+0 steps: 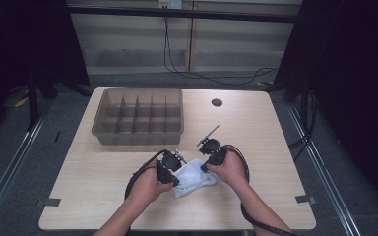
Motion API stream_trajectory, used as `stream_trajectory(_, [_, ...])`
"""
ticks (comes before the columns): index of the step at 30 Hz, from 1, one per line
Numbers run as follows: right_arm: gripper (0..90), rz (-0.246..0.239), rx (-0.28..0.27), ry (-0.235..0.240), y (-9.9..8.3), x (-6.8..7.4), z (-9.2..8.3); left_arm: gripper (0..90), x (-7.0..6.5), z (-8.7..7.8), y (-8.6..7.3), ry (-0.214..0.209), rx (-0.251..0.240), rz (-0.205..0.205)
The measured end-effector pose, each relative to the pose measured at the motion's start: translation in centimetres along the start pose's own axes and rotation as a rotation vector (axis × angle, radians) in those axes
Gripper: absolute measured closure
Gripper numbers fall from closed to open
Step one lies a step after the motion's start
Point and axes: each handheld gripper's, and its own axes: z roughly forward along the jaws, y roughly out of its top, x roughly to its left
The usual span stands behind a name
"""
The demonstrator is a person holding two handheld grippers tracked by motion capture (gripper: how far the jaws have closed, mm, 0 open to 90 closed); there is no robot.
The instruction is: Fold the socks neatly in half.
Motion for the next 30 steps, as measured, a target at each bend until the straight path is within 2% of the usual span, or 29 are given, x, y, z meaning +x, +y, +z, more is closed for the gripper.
stream_trajectory(4, [89.6,0.004,-0.006,0.006,-0.1,0.0,-0.1,86.5,0.0,0.0,0.0,0.002,-0.004,0.002])
stream_trajectory(9, [85.0,-0.002,-0.001,-0.022,-0.1,0.0,-0.7,86.6,-0.1,0.1,0.0,0.007,-0.004,-0.001])
stream_trajectory(13, [78.0,0.033,0.001,-0.024,-0.3,-0.3,-1.4,86.6,-0.1,0.1,0.0,0.007,-0.003,0.0])
stream_trajectory(16, [75.4,0.034,0.006,-0.029,-0.6,-0.5,-1.7,86.7,-0.1,0.1,0.1,0.008,-0.002,0.003])
stream_trajectory(20, [74.6,0.045,0.021,-0.044,-0.8,-0.8,-1.8,86.8,-0.2,0.1,0.1,0.009,-0.004,0.003])
stream_trajectory(23, [70.2,0.058,0.033,-0.04,-1.0,-1.1,-1.8,86.9,-0.1,0.2,0.1,0.009,-0.005,0.007])
stream_trajectory(30, [66.2,0.053,0.063,-0.027,-1.2,-1.1,-0.9,87.5,-0.2,0.3,0.1,0.013,-0.006,0.01])
